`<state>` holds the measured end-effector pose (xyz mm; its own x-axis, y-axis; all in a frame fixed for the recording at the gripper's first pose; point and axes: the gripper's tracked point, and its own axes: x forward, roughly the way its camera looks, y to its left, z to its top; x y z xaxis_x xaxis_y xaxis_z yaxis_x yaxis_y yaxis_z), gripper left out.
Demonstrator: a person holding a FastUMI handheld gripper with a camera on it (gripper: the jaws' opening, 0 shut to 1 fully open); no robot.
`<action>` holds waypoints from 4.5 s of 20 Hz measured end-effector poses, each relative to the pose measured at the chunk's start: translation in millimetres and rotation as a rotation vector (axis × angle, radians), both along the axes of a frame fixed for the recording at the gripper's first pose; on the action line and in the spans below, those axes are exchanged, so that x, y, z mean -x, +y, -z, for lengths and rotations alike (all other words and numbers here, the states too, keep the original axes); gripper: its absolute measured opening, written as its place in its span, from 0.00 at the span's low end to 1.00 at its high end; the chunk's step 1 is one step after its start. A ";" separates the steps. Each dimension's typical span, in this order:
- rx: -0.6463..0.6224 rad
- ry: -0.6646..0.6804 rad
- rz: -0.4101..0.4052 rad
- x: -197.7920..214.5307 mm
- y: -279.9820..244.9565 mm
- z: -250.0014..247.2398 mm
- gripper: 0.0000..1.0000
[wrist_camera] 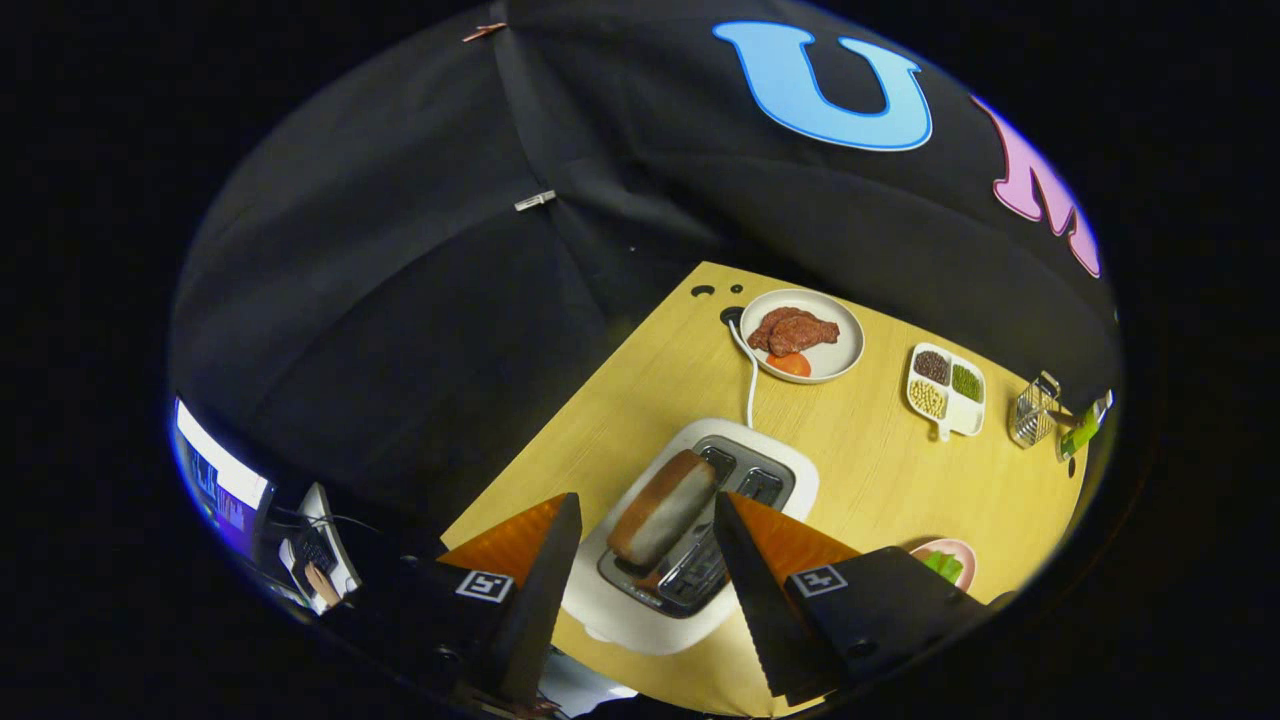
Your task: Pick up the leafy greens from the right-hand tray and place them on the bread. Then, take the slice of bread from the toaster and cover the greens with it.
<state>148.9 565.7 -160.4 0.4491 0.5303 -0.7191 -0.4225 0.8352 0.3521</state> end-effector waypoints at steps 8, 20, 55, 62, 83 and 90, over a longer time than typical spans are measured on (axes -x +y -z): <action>0.093 0.103 0.144 -11.3 9.3 40.9 0.68; -0.011 0.118 0.192 -1.6 -4.8 24.5 0.16; -0.157 0.122 0.451 27.2 -329.2 96.7 0.13; -0.242 0.245 0.496 26.1 -327.2 155.9 0.13; 0.002 0.208 0.478 32.6 -379.8 240.8 0.56; 0.036 0.106 0.502 30.7 -391.2 224.3 0.81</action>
